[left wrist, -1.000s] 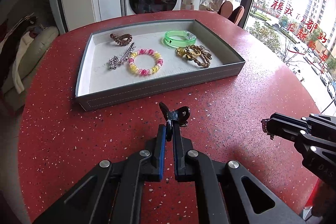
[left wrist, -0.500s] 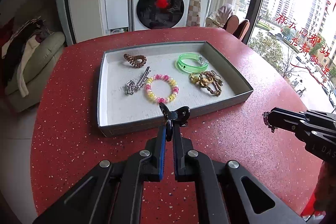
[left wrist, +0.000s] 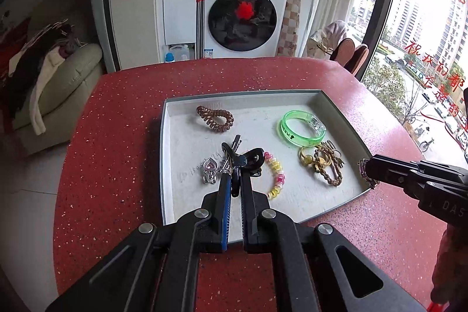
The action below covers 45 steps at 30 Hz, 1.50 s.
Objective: Organize jewelry
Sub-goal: 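Carry the hair claw and heart pendant into the tray, then lower both items onto the tray floor and open the right then left tool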
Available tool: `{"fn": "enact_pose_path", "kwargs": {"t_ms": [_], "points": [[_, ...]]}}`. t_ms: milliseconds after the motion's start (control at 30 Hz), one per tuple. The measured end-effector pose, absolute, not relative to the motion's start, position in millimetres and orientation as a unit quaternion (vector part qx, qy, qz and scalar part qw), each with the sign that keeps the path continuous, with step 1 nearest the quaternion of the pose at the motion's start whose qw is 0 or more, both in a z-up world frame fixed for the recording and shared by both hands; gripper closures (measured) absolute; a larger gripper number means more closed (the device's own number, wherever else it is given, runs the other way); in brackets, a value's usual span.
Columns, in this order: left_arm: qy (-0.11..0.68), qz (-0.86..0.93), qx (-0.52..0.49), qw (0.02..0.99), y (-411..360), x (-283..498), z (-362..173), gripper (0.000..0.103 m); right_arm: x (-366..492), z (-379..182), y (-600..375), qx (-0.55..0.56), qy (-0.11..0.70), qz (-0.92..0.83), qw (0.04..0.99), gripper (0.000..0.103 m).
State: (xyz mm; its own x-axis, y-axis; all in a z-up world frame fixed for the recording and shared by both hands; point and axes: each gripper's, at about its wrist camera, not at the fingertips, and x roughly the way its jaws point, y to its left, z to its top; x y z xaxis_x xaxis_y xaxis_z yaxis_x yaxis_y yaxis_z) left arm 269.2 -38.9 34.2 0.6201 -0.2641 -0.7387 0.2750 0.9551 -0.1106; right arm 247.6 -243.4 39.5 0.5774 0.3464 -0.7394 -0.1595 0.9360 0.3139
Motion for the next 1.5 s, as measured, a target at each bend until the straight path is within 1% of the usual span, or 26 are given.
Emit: {"fn": "enact_pose_path", "kwargs": {"t_ms": [300, 467, 733, 1200, 1233, 1300, 1333, 1367, 1400, 1500], "points": [[0.432, -0.125, 0.0, 0.893, -38.3, 310.7, 8.8, 0.078, 299.9, 11.4, -233.3, 0.127, 0.462, 0.148, 0.865, 0.095], [0.44, -0.116, 0.017, 0.89, -45.3, 319.7, -7.3, 0.078, 314.5, -6.7, -231.4, 0.129, 0.473, 0.143, 0.859, 0.095], [0.448, -0.11, 0.04, 0.886, -56.5, 322.0, -22.8, 0.078, 322.5, -23.6, -234.8, 0.114, 0.484, 0.122, 0.859, 0.095], [0.445, -0.092, 0.058, 0.889, -62.0, 320.4, -23.8, 0.078, 320.2, -30.8, -237.8, 0.117, 0.494, 0.122, 0.853, 0.094], [0.444, -0.09, 0.058, 0.89, -62.3, 319.7, -22.8, 0.078, 319.5, -29.9, -238.9, 0.12, 0.493, 0.124, 0.853, 0.091], [0.441, -0.087, 0.058, 0.891, -62.2, 317.3, -20.7, 0.078, 317.8, -27.7, -240.4, 0.128, 0.49, 0.126, 0.853, 0.079], [0.44, -0.085, 0.059, 0.892, -62.9, 316.5, -19.3, 0.078, 315.8, -26.2, -240.3, 0.13, 0.488, 0.128, 0.854, 0.066], [0.438, -0.083, 0.059, 0.893, -63.4, 315.0, -17.5, 0.078, 313.7, -23.9, -240.8, 0.133, 0.484, 0.129, 0.855, 0.055], [0.437, -0.079, 0.061, 0.894, -63.2, 313.7, -15.6, 0.078, 311.5, -21.2, -240.8, 0.132, 0.479, 0.129, 0.858, 0.053], [0.432, -0.074, 0.06, 0.897, -61.9, 310.4, -10.7, 0.078, 306.4, -14.3, -240.7, 0.133, 0.472, 0.13, 0.862, 0.053]]}}
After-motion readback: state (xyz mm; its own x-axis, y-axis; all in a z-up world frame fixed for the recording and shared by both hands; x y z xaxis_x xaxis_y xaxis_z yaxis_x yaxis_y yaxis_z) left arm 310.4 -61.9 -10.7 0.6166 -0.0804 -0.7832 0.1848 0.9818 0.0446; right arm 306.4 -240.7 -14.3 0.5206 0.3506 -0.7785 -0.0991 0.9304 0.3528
